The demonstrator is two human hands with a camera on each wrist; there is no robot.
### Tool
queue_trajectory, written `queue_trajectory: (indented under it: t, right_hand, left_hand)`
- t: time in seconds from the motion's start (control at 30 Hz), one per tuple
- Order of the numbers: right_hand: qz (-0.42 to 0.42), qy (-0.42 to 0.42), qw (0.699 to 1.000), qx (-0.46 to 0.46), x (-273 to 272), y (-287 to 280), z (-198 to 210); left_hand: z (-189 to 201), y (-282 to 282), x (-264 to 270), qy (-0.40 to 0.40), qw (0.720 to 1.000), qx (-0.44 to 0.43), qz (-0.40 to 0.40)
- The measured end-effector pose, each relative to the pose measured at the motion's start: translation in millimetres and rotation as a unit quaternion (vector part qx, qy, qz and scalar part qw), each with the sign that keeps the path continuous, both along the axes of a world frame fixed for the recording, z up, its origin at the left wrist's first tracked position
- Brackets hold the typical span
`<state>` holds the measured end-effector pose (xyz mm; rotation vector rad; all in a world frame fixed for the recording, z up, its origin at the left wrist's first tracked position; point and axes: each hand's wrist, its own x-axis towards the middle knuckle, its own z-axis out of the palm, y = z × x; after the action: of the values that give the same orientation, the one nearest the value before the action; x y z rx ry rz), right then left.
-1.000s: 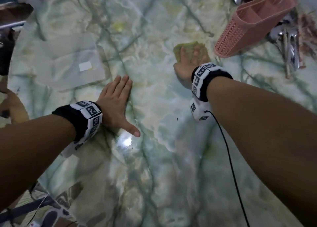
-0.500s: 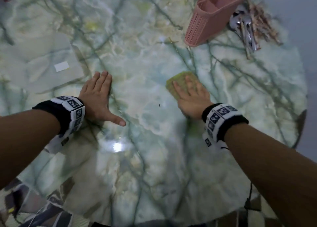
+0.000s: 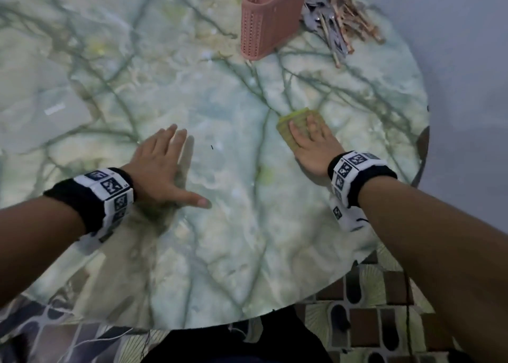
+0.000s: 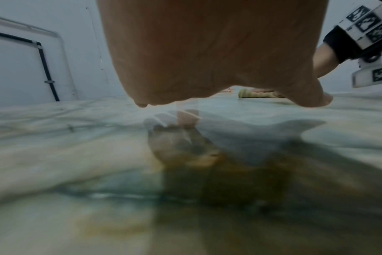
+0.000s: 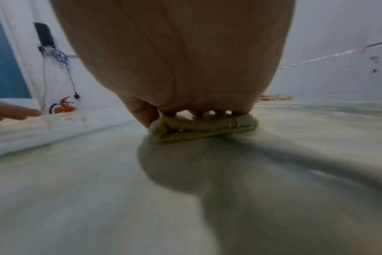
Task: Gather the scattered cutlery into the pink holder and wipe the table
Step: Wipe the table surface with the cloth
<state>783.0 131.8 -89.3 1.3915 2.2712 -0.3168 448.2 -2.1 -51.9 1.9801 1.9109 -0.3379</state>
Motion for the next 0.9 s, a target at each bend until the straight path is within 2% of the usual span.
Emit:
queue_trajectory:
  t: [0.07,0.2,0.27,0.4,0.53,0.77,0.83,0.9]
  right_hand:
    - [0.009,-0.001,1.000,0.003,10.2,4.1,-3.6]
    - [-0.045,0.024,0.999,-0.012,41.9,31.5,-1.9]
    - [-0.066,0.029,0.997,-0.030,54.9,42.4,5.5]
    - [-0.044,0.033,0.998,-0.029,69.0,54.3,4.0]
    - [-0.073,0.051,0.996,-0.029,74.4,56.4,4.1]
    - [-0.101,0.072,0.992,-0.025,53.4,89.8,4.8]
    - [-0.062,0.085,0.994,-0.022,33.0,91.1,5.2]
    - [0.013,0.098,0.995,-0.025,-1.8,74.6,5.7]
  left_hand:
    - [-6.3,-4.9,22.1,0.007,0.999,-0.002,0.037]
    - [-15.5,-21.2,45.5,0.026,0.988,0.021,0.153]
    - [-19.5,-29.4,53.0,0.026,0.982,0.012,0.184]
    - [-21.9,-34.1,62.7,0.015,0.979,-0.014,0.203]
    - [-17.1,-30.9,61.8,0.011,0.978,-0.066,0.199]
    - [-21.1,-29.8,57.8,0.016,0.980,-0.064,0.187]
    - [-21.7,-29.5,57.9,0.015,0.980,-0.065,0.189]
    - [-22.5,-30.6,57.6,0.015,0.979,-0.070,0.191]
